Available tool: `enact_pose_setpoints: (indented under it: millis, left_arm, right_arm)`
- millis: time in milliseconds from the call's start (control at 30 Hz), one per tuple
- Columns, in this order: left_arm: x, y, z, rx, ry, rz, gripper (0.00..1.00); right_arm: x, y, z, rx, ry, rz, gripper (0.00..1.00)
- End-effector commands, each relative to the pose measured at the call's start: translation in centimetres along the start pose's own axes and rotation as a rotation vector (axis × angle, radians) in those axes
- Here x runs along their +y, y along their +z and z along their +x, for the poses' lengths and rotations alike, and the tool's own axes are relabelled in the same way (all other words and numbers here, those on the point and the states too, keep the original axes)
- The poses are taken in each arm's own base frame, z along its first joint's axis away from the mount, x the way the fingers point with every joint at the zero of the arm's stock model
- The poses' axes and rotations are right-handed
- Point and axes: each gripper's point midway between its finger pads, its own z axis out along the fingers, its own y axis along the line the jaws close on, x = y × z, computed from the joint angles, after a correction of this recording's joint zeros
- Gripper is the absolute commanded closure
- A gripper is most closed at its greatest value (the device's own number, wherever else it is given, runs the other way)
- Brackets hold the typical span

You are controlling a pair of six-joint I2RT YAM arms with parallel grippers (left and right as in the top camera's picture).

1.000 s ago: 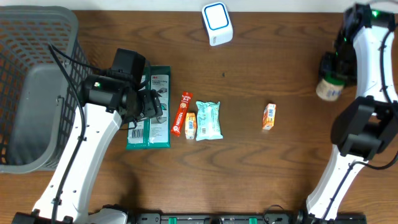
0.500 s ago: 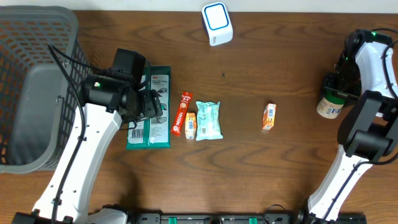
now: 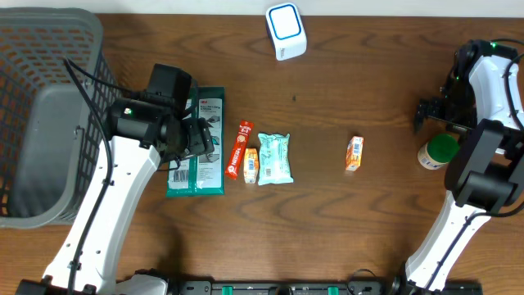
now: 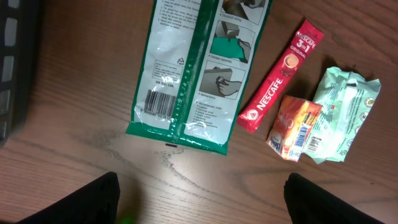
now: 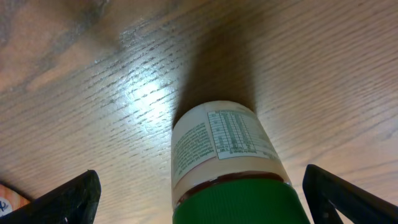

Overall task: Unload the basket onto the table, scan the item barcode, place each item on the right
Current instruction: 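Move the jar to the far right and release it on the table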

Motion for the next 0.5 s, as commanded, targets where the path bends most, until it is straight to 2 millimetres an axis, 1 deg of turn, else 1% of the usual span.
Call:
enact_pose_setpoints:
  millis: [0,100,133,200,267,300,333,367,400,433,467]
  left_arm:
    - [0.0,-0.3,-0.1,-0.012,0.005,-0.002,0.15]
    - [0.0,-0.3,-0.1,-0.012,0.005,-0.002,0.15]
    - [0.0,-0.3,-0.1,-0.012,0.005,-0.002,0.15]
    - [0.0,-0.3,-0.1,-0.012,0.005,-0.002,0.15]
    - [0.0,-0.3,-0.1,-0.012,0.005,-0.002,0.15]
    - [0.0,-0.3,-0.1,-0.012,0.005,-0.002,0.15]
    - [0.0,-0.3,-0.1,-0.012,0.005,-0.002,0.15]
    - [0.0,-0.3,-0.1,-0.012,0.005,-0.002,0.15]
    - [0.0,-0.3,-0.1,-0.012,0.005,-0.002,0.15]
    - [0.0,-0.3,-0.1,-0.012,0.005,-0.002,0.15]
    - [0.0,-0.3,-0.1,-0.012,0.005,-0.002,0.15]
  right_arm:
    - [-0.2,-3.6,-0.6,-0.073,-0.018,-0.007,0.01]
    - [0.2,-7.1,-0.6,-0.121,-0.032,-0.020,0.01]
    - [0.7,-8.3,-0.4,-0.134,-0.061,-0.049,0.01]
    - [2.0,-9.9,0.1,-0.145,-0.118,-0.121,0.01]
    - [4.1,-11.3,0.6,-0.165,-0.160,-0.232,0.09]
    - [4.7,-11.6,0.9,-0.165,-0.177,-0.263,0.13]
    - [5.5,-11.8,1.2,-0.163,-0.197,-0.293,0.21]
    - [6.1,-11.9,1.5,-0.159,-0.214,-0.311,0.34]
    - [6.4,-11.8,1.6,-0.153,-0.222,-0.311,0.57]
    - [6.8,-11.6,1.8,-0.144,-0.230,-0.309,0.98]
    - [7.2,-11.2,2.1,-0.130,-0.238,-0.307,0.99]
